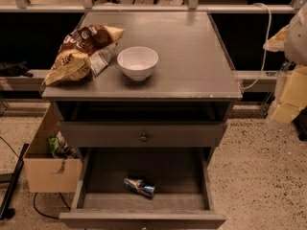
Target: Pick redbull can from middle drawer and place on counter
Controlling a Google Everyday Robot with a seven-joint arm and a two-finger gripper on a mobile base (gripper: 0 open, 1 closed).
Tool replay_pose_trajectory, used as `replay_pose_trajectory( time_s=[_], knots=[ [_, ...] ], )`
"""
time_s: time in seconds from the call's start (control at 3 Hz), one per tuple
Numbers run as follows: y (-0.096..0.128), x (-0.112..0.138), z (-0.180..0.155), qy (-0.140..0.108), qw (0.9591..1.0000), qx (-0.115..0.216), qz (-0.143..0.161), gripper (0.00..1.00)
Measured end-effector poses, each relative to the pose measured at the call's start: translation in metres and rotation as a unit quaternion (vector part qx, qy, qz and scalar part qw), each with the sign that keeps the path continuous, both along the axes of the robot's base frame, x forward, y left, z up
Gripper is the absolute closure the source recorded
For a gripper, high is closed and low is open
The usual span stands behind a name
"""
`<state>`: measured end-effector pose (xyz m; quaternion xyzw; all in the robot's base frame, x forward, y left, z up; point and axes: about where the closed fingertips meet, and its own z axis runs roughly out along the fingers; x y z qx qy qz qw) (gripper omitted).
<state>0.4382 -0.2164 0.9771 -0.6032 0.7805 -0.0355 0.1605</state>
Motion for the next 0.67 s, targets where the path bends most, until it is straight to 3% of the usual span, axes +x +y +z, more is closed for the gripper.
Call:
replay_pose_trajectory(
  time_s=[0.33, 0.67],
  knots=[
    [0.007, -0.006, 0.004, -0.017, 0.9999, 0.002, 0.004, 0.00],
    [0.013, -0.033, -0.026, -0.024, 0.9980, 0.058, -0.006, 0.00]
  ],
)
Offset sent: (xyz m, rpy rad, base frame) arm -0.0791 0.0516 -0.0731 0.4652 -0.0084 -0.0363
